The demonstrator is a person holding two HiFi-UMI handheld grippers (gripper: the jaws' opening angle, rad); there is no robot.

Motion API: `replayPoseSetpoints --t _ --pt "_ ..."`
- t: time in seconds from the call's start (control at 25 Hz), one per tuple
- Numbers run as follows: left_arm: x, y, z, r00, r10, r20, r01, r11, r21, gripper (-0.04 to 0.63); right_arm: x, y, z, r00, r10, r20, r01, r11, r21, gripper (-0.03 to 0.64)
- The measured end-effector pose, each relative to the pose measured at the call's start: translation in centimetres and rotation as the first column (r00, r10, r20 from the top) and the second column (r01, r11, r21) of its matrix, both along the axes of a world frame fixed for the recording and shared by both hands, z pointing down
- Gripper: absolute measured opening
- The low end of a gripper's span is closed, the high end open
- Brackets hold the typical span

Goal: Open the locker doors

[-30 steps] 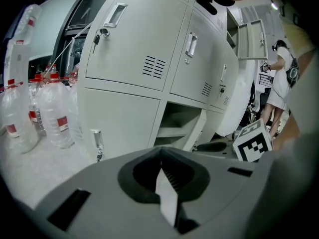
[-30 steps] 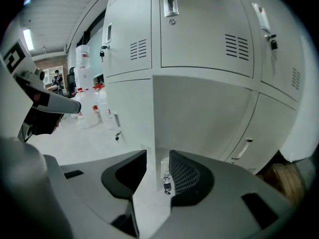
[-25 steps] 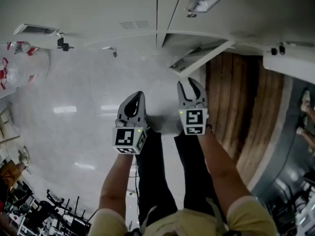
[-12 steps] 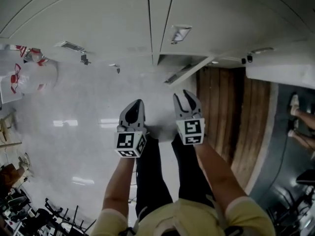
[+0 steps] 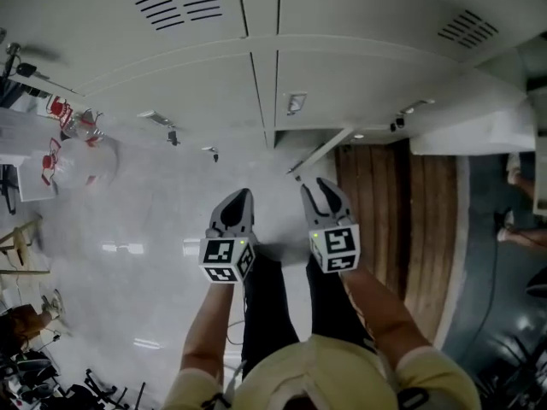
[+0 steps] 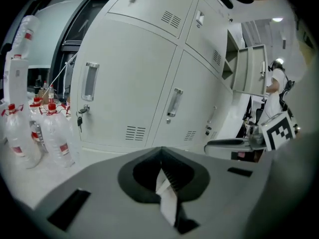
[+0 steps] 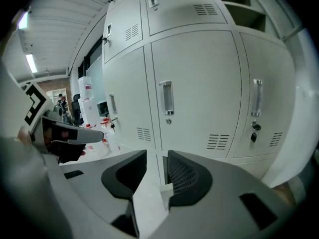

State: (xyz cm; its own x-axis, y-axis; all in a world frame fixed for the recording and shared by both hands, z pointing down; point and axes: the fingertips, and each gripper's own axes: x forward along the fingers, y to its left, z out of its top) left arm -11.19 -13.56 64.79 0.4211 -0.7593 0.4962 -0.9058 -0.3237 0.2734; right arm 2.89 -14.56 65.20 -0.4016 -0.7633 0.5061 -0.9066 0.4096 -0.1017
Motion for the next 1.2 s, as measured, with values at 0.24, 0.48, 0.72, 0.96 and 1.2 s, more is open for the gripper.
replayPoseSetpoints --t 0.24,0.48,0.72,0.96,1.2 --pt "0.9 -1.2 -5.2 0.999 0.009 -0.031 -0.008 0.999 0.041 0.003 1.2 -0.6 -5.1 0.999 0.025 0.023 -0.026 0.999 0.026 0.12" --pt "3.9 -0.2 -11.1 0.994 0.08 -0.074 -0.074 0.994 0.081 0.003 2.7 0.1 -11.0 0.998 0.034 0.045 -0.035 0.999 0.024 0.12" --pt "4.1 -0.7 -17.7 0.987 0.15 -0.063 -0.141 0.981 0.135 0.002 3.3 -0.4 -17.8 0.999 0.004 0.047 -0.01 0.994 0.113 0.12" --pt "3.3 -1.8 -25.5 0.975 0.209 -0.07 -0.189 0.957 0.221 0.002 1.7 -1.0 -25.0 0.997 -0.066 0.041 0.057 0.98 0.192 0.12" --pt "3.2 -2.7 -32.5 0.971 0.239 0.023 -0.235 0.925 0.3 0.002 1.5 -2.3 -31.8 0.995 -0.068 0.071 0.047 0.963 0.265 0.109"
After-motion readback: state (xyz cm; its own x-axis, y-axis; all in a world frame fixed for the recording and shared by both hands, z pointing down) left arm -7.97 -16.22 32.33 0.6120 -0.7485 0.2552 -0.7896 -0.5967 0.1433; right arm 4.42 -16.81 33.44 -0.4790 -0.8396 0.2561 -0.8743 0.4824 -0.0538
